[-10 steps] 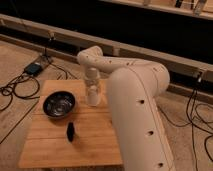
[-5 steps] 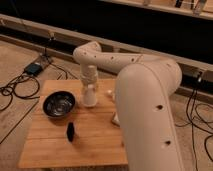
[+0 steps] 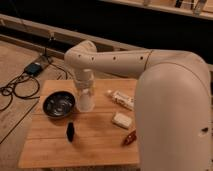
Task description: Place the ceramic cup over the eraser
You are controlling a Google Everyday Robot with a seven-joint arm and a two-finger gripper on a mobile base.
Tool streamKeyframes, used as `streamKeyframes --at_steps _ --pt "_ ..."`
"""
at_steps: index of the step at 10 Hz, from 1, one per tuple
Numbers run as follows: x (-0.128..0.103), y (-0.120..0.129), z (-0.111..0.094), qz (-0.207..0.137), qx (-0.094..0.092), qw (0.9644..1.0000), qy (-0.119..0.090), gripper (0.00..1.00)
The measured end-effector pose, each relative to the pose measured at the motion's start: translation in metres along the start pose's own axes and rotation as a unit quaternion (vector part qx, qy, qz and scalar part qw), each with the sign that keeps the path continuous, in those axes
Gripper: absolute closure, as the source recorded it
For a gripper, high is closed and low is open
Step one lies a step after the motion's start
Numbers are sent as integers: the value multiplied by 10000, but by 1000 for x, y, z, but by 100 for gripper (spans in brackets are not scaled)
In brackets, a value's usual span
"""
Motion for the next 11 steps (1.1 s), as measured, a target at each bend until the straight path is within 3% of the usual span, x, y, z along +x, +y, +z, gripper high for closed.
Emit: streamKeyframes --at_steps 6,11 --pt "36 50 -54 -249 -418 9975 -521 100" --pt "83 87 -72 -518 -651 9950 -547 100"
